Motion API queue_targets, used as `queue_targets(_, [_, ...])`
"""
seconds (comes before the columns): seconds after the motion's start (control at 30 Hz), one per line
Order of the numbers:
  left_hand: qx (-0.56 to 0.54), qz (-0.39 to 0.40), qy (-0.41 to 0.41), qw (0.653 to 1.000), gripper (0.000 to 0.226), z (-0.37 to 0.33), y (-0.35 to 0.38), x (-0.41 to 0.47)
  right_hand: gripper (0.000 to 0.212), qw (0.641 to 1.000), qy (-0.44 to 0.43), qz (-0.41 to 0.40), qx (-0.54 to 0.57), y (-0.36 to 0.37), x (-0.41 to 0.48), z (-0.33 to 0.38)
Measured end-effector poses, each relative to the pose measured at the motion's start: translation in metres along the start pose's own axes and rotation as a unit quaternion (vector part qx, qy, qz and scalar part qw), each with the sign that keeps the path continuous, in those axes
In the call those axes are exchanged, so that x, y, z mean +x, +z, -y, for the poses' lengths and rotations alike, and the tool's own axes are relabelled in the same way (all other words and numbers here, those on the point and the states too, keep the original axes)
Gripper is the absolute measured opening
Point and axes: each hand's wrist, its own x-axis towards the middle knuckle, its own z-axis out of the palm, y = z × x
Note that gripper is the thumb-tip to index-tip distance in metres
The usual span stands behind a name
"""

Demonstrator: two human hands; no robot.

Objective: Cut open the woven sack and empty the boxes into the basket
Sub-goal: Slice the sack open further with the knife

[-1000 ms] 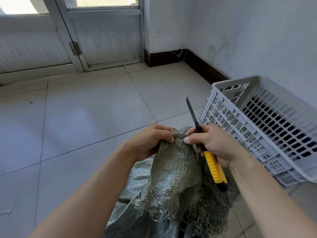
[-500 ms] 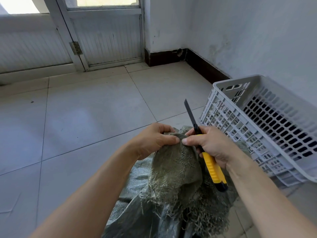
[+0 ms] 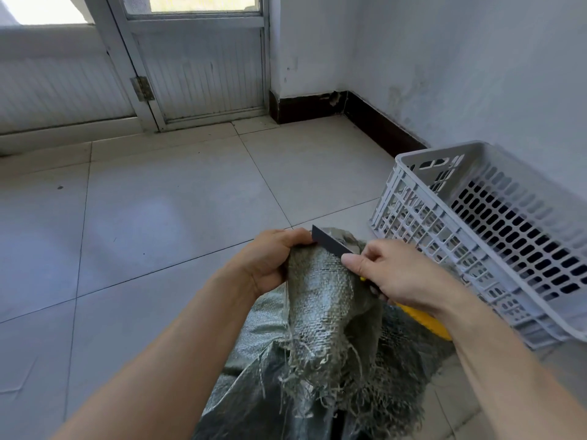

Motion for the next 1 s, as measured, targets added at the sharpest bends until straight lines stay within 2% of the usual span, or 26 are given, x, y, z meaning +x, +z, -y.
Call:
queue_targets(0.13, [-0.026, -0.008, -0.007, 1.000, 0.018, -0.002, -0.001, 0.000, 0.043, 1.000, 0.012, 0.000, -0.010, -0.001, 0.001, -0.003])
queue_targets(0.3, [-0.022, -0.036, 0.010, 0.999, 0.012, -0.004, -0.001, 0.001, 0.043, 1.000, 0.016, 0.013, -0.018, -0.003, -0.001, 0.001])
queue_targets(0.67, [-0.020, -0.032, 0.020, 0.999, 0.013, -0.003, 0.001, -0.001, 0.040, 0.998, 0.048, 0.039, -0.005, -0.006, -0.006, 0.007])
queue_targets(1.0, [-0.058, 0.002, 0.010, 0.998, 0.018, -0.005, 0.001, -0.004, 0.040, 0.998, 0.019, -0.043, 0.047, 0.005, -0.003, 0.006])
